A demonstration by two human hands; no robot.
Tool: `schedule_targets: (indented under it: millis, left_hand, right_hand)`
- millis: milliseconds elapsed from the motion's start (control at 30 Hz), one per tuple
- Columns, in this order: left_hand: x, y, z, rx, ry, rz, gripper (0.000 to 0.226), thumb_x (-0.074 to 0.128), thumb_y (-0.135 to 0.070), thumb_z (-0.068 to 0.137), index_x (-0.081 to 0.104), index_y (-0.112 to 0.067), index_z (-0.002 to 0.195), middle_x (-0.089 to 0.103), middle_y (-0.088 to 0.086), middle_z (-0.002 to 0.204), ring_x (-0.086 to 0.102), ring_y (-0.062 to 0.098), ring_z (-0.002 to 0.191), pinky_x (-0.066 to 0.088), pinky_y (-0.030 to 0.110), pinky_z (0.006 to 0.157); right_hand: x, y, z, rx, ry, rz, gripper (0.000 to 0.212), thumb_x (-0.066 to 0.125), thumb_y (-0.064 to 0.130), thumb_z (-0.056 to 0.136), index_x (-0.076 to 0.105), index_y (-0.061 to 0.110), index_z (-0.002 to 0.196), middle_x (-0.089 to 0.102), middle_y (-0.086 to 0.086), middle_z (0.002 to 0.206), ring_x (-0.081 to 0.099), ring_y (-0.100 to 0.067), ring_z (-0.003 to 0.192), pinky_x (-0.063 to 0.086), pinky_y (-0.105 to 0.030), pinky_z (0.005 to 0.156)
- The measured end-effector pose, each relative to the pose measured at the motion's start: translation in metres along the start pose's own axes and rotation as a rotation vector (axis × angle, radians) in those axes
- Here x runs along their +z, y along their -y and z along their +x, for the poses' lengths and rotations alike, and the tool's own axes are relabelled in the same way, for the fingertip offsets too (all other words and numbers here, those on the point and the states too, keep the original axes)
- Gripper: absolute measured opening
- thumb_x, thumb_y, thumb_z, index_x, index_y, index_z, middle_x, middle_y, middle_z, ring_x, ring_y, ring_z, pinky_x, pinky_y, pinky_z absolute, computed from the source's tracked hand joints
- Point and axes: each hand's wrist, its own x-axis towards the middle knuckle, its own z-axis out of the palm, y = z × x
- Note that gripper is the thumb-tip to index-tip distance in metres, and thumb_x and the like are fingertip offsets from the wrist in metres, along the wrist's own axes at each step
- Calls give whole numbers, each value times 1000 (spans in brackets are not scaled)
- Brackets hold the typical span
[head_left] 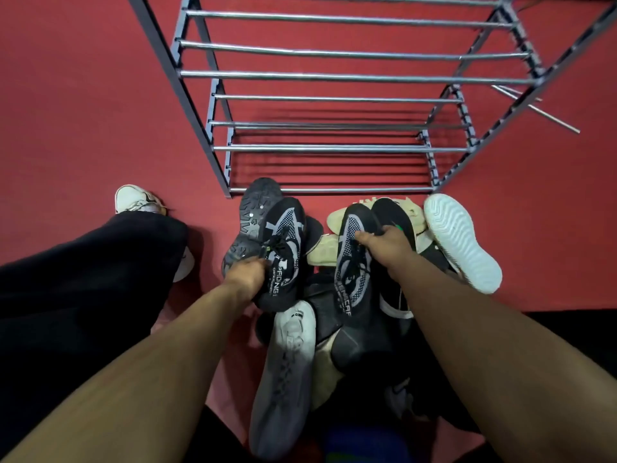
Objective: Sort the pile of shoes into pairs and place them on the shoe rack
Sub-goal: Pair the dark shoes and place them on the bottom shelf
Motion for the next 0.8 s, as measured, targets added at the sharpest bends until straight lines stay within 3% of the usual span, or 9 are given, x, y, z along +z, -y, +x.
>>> schedule_targets:
  millis: [67,133,200,267,367,533,633,700,800]
  left_hand:
    - [1,0,-6,-5,52,-26,19,52,-13,92,65,-17,105,62,6,85,56,21,67,45,15,46]
    - [2,2,-6,-12,95,-53,19,53,-9,89,64,-20,100,61,2,73,54,17,59,39,11,33]
    - [3,3,-6,-35,113,-33,14,52,-9,89,62,-20,91,59,0,70,53,16,58,41,12,36]
    - [4,4,-5,-54,122,5,15,51,-10,90,58,-17,79,58,1,70,51,17,59,43,15,40]
    - [7,6,-6,-68,136,50,13,52,-13,89,58,-18,79,58,4,73,50,19,60,42,21,54]
    - [10,2,-10,-8,135,-29,12,53,-14,91,63,-20,94,60,0,70,59,9,41,35,9,30]
    - [12,-1,-12,1,120,-39,18,53,-18,92,66,-21,104,62,-1,71,57,9,42,35,9,30]
    - [13,-4,-14,5,107,-56,21,51,-18,92,66,-20,106,65,1,78,58,12,48,37,10,31]
    - [14,-11,-11,10,69,-84,20,48,-16,92,66,-17,100,66,7,81,58,13,50,39,11,35]
  right_hand:
    - [7,-4,-2,-6,-65,-227,66,73,40,75,52,7,128,57,-16,130,59,-34,114,48,-40,100]
    - [6,-8,-11,28,-206,-357,75,68,46,77,44,5,135,47,-19,137,49,-39,124,42,-42,101]
    - [8,-14,-25,115,-190,-364,83,62,59,75,44,4,135,51,-17,136,52,-37,123,43,-42,98]
    - [16,-22,-40,176,14,-475,85,57,67,67,54,7,128,62,-14,125,62,-34,112,49,-40,95]
    - [25,-37,-47,249,141,-613,68,61,43,69,52,7,125,65,-12,118,67,-33,101,54,-43,90]
    - [25,-38,-49,272,89,-454,42,52,19,86,37,10,124,53,-13,105,58,-28,75,59,-47,81]
    - [31,-37,-52,233,101,-432,55,54,37,84,39,8,129,55,-14,122,60,-35,104,55,-47,90]
    - [37,-32,-52,197,66,-314,69,57,53,74,48,6,124,61,-13,117,62,-35,101,55,-40,86]
    - [37,-17,-46,142,-26,7,72,61,50,70,41,5,123,60,-12,107,63,-31,88,55,-35,74]
